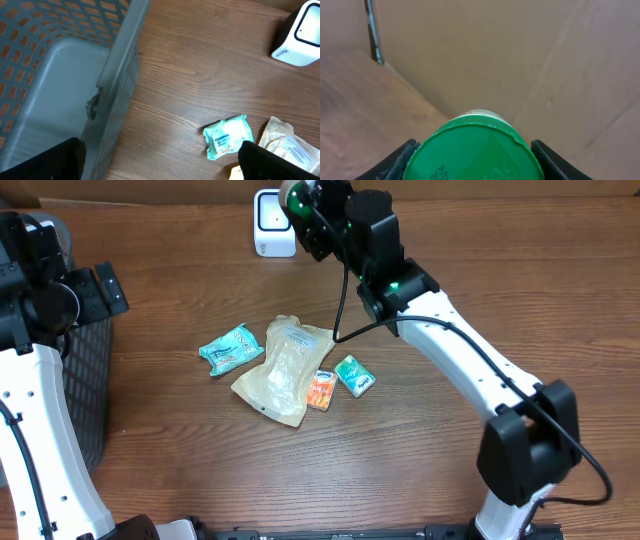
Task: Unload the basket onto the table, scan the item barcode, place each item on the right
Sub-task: 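Hold the jar in front of the scanner window with the right gripper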
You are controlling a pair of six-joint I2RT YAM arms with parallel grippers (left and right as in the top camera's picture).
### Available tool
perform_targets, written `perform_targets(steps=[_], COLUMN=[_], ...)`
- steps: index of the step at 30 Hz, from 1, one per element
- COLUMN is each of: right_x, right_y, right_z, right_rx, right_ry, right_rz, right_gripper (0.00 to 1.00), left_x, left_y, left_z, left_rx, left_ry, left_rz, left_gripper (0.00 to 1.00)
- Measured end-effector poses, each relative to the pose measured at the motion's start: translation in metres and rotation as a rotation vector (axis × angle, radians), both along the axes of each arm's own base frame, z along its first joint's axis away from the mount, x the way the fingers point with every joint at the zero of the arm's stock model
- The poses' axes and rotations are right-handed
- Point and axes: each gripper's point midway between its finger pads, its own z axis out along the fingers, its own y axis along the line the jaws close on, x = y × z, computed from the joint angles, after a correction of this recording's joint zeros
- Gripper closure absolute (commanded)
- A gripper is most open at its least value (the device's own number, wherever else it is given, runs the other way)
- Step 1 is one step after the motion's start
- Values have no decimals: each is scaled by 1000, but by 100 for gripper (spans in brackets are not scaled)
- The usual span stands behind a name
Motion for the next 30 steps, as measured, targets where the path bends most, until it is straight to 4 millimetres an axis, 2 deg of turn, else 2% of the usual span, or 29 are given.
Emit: perform_targets(steps=[2, 7, 9, 19, 25, 30], right_x=[8, 21, 22, 25, 28, 35], right_y=[4, 11, 12, 13, 15, 16], right_z=[-11, -67, -77, -67, -55, -61], right_rx=[-7, -64, -76, -64, -60, -112], right_ry=[-10, 59, 74, 30, -28, 12], right_rz=[1, 3, 3, 5, 7, 10], right_gripper=[65, 65, 65, 64, 63, 63], left_x=[0, 0, 0, 0, 0, 0], left_y=[0, 0, 0, 0, 0, 0], left_z=[0, 0, 0, 0, 0, 0], left_rx=[0, 0, 0, 0, 0, 0], left_ry=[0, 0, 0, 0, 0, 0], left_rz=[0, 0, 0, 0, 0, 0], left_gripper=[0, 1, 1, 0, 0, 0])
